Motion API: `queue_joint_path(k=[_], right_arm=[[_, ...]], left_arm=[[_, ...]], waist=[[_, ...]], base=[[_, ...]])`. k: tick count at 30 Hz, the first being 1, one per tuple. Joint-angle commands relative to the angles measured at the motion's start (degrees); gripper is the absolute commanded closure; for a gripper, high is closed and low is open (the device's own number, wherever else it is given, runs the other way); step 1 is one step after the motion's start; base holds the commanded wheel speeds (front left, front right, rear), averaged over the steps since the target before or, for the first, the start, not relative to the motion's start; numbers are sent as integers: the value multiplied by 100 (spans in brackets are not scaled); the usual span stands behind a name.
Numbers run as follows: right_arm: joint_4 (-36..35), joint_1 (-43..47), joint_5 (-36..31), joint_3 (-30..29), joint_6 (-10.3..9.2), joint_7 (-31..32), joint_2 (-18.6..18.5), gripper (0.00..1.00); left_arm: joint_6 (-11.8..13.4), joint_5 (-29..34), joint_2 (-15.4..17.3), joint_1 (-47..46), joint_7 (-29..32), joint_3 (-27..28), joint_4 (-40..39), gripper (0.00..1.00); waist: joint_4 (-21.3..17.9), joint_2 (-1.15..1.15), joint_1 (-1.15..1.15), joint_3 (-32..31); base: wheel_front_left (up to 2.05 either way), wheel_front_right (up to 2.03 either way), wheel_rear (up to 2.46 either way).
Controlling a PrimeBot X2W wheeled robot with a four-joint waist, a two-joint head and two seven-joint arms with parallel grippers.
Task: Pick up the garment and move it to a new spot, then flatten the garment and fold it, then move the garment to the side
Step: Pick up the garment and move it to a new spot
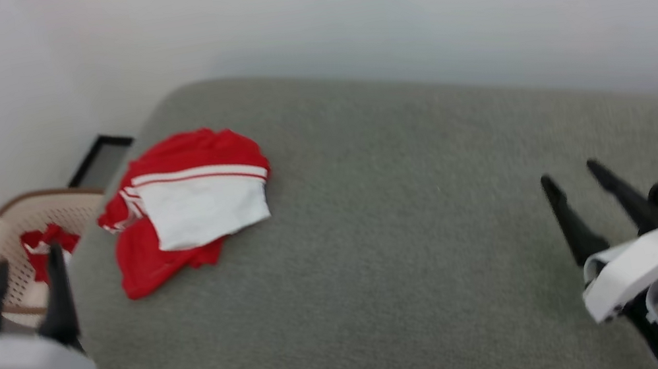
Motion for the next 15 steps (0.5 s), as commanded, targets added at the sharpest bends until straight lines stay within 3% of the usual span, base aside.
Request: queue_joint_path(k=[1,15], right_arm=[[-70,-117,-62,-19,-8,22,-57,0],[-834,-690,-95,-154,-8,287,-429,0]], left_arm=[[-80,-98,46,-247,129,-23,91,0],[-349,-825,789,-2703,1805,-165,1945,0]], waist=[[-397,0,0,614],[-1082,0,0,2304]], base=[[0,0,0],[0,0,0]])
